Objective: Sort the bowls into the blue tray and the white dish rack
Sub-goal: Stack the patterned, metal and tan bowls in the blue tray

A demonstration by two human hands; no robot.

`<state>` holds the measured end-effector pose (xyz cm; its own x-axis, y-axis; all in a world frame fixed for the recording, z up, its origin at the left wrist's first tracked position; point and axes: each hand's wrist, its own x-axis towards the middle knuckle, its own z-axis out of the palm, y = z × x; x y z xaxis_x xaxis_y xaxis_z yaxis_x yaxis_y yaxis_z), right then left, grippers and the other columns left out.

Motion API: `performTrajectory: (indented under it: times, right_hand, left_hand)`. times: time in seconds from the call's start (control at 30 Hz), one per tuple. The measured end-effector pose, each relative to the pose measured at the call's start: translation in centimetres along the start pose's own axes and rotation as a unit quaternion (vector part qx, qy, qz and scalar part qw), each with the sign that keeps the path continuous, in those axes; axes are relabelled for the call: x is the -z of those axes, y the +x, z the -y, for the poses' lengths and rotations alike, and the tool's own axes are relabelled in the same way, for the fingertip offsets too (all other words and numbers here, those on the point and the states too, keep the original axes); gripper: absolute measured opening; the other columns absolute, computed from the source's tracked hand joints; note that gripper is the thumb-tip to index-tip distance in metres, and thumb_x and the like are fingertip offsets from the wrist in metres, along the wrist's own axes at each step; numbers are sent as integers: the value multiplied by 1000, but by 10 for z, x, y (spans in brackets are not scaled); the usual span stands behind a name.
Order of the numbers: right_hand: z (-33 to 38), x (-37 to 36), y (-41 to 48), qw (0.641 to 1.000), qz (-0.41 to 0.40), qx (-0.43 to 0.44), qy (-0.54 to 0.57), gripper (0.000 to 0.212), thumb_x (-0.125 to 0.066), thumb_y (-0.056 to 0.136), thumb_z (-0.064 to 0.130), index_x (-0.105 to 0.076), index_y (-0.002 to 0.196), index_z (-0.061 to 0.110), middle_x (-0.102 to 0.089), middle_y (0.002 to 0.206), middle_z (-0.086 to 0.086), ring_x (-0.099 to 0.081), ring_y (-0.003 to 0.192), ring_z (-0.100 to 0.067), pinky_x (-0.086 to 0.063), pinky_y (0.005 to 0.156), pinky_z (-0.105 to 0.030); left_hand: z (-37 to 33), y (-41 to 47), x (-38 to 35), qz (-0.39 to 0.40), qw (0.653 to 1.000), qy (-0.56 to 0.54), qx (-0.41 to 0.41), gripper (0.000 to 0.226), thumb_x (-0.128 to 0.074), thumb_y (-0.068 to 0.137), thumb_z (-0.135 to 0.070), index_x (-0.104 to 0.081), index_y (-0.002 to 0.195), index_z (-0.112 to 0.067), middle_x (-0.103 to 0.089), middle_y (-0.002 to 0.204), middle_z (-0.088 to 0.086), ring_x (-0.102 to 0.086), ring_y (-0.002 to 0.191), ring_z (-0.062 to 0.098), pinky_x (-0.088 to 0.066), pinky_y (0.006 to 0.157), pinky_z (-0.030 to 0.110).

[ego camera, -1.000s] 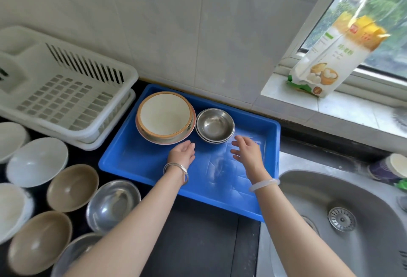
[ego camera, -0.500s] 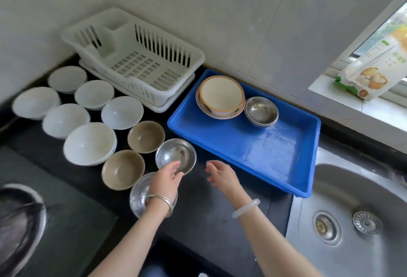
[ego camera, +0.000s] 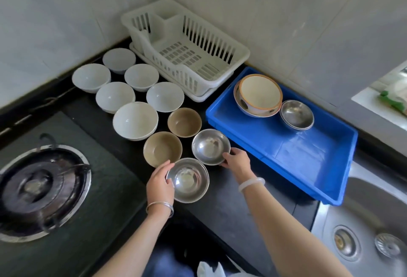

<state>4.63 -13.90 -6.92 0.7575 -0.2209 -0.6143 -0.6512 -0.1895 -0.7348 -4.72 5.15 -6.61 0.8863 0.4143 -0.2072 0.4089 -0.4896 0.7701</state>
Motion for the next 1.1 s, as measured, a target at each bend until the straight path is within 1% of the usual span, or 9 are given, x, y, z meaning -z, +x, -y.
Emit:
performTrajectory:
  times: [0.23,0.33,0.43,0.57,0.7,0.87,0.93,1.0,1.1]
  right_hand:
    - [3,19,-24,997,-44,44,51,13,-57,88,6,-70,90,11,-73,82,-5,-72,72,-11,-57,63,-19]
    - [5,17,-37,997,-13,59,54,15,-60,87,7,-70,86,18,-74,71,3,-73,70,-9,-56,59,-16]
    - [5,8,-47,997,29,74,23,17,-61,88,9,-70,82,22,-75,69,5,-72,68,-8,-54,56,-14]
    - [5,-1,-53,997,43,70,-2,20,-62,88,9,-68,80,26,-74,68,4,-72,64,-9,-53,54,-13]
    - [5,-1,-54,995,41,74,-59,17,-64,88,14,-65,80,28,-73,69,5,-71,60,-6,-53,53,-12]
    - [-1,9,-50,989,31,76,-125,9,-65,86,17,-68,92,23,-73,77,3,-71,61,-6,-59,67,-23]
    - [-4,13,-50,988,29,67,-139,9,-65,85,16,-68,89,24,-73,79,1,-71,62,-7,-60,71,-27]
    - [-8,15,-51,986,29,62,-155,10,-66,85,16,-67,82,25,-73,78,1,-71,61,-8,-60,69,-25]
    - [-14,16,-52,983,24,59,-172,12,-65,84,15,-66,78,26,-73,77,1,-71,59,-7,-57,59,-18]
  left_hand:
    - [4,0,0,-40,998,-15,-35,37,-54,78,15,-67,103,-8,-59,122,2,-57,112,19,-43,94,24]
    - [7,-2,-3,-59,997,-30,-30,33,-57,76,15,-67,98,-9,-55,110,3,-59,94,20,-45,87,24]
    - [11,0,-3,-50,997,-52,25,30,-58,79,10,-65,98,-13,-56,106,3,-57,81,14,-45,79,24]
    - [15,3,-2,-17,987,-120,106,21,-58,83,-1,-65,99,-13,-64,93,0,-60,84,16,-45,79,26]
    - [17,4,-2,19,977,-160,142,14,-63,83,-13,-68,96,-15,-67,86,-3,-61,81,13,-43,77,25]
    - [15,10,-11,73,960,-211,167,14,-64,83,-12,-69,96,-13,-70,90,4,-65,89,21,-52,87,37]
    - [14,11,-15,91,952,-232,179,16,-61,85,-9,-69,99,-11,-70,95,9,-65,92,24,-52,90,40]
    - [13,12,-18,104,935,-271,205,18,-56,88,-9,-68,102,-8,-69,97,10,-64,89,21,-54,83,36]
    - [10,12,-20,118,912,-309,242,19,-54,91,-15,-66,103,-8,-63,86,5,-59,82,17,-53,71,31]
